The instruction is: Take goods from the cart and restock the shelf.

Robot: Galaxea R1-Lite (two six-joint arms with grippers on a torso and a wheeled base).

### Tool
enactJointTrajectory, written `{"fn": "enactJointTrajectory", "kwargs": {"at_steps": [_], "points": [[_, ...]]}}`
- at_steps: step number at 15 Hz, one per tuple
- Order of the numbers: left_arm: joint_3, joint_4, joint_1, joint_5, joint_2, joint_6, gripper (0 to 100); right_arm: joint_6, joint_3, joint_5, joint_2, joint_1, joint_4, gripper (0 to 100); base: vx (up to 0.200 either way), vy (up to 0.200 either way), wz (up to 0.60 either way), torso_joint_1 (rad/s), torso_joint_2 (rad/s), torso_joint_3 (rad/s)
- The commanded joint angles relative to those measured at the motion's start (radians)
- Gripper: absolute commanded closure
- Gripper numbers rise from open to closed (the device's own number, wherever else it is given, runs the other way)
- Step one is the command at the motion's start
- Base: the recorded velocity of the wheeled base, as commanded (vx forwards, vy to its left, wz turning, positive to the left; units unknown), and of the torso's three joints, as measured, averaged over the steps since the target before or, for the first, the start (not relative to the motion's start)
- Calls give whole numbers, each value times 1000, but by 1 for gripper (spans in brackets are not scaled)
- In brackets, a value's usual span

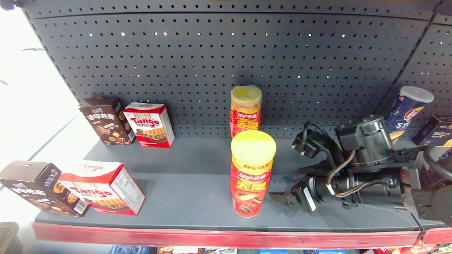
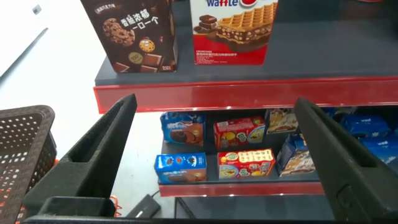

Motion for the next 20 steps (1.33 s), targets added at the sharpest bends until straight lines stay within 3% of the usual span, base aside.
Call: {"fn": "enactJointTrajectory", "kwargs": {"at_steps": [1,5,12,15,18,20], "points": [[0,0,-1,-1,2,-1,0,4,-6,-16,-67,-33,-14,0,0,0,0,0,0,0],[-2,1,-1,-1,2,-1,0,2,84,-18,-315,-132,-22,0,0,0,0,0,0,0],[-2,1,-2,-3,2,2,0,1,630,-33,-986,-157,-71,0,0,0,0,0,0,0],[-2,1,-2,-4,2,2,0,-3,755,-39,-1153,-171,-63,0,0,0,0,0,0,0],[-2,1,-2,-4,2,2,0,13,899,-76,-1412,-252,-60,0,0,0,0,0,0,0],[-2,1,-2,-4,2,2,0,19,919,-75,-1621,-306,76,0,0,0,0,0,0,0]]}}
